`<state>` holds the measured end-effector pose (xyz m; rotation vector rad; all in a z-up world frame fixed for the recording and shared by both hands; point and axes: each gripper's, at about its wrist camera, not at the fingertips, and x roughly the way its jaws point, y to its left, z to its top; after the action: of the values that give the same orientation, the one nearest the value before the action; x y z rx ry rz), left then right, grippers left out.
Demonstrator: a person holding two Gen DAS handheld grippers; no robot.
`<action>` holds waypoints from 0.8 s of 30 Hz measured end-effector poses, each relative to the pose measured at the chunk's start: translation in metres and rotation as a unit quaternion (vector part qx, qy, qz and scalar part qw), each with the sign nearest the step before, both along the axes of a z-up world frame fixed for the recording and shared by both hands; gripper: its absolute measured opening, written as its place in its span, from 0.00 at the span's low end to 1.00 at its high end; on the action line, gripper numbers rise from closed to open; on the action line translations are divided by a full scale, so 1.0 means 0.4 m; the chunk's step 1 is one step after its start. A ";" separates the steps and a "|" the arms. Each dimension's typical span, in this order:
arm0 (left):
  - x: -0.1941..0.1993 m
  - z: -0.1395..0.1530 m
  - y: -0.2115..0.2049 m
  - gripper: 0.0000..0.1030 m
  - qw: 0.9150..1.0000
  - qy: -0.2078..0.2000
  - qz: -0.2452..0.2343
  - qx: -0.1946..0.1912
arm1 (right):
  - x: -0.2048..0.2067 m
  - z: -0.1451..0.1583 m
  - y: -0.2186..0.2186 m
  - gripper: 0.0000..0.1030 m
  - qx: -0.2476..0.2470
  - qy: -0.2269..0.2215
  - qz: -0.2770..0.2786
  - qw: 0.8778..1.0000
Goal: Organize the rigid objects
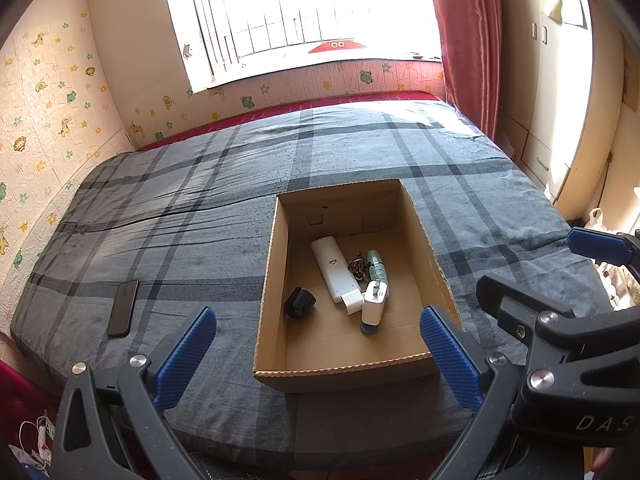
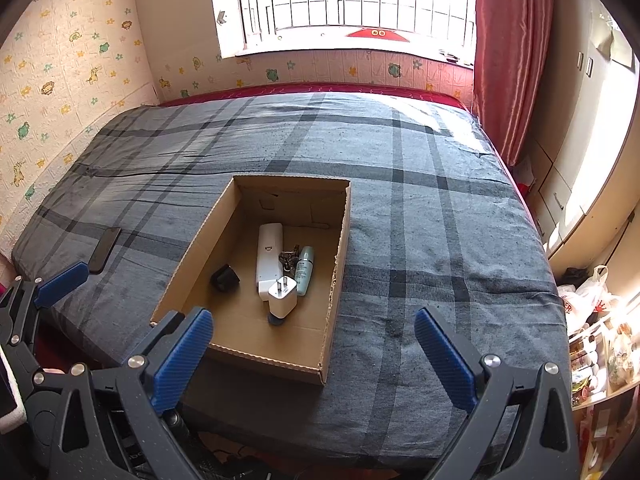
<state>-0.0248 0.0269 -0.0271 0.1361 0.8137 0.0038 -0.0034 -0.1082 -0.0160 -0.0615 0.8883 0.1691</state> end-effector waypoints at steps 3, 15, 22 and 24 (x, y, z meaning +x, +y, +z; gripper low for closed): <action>0.001 -0.001 0.003 1.00 1.000 0.001 0.000 0.000 | 0.001 0.000 0.001 1.00 0.000 0.000 0.000 1.000; 0.005 -0.003 0.001 1.00 1.000 0.002 0.000 0.000 | 0.003 -0.004 0.002 1.00 -0.002 0.000 -0.001 1.000; 0.008 -0.004 0.003 1.00 1.000 0.004 -0.001 -0.001 | 0.004 -0.005 0.003 1.00 -0.004 0.000 -0.003 1.000; 0.008 -0.004 0.003 1.00 1.000 0.004 -0.001 -0.002 | 0.004 -0.005 0.003 1.00 -0.005 -0.001 -0.003 1.000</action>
<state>-0.0215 0.0280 -0.0287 0.1333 0.8221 0.0007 -0.0017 -0.1069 -0.0180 -0.0680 0.8869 0.1598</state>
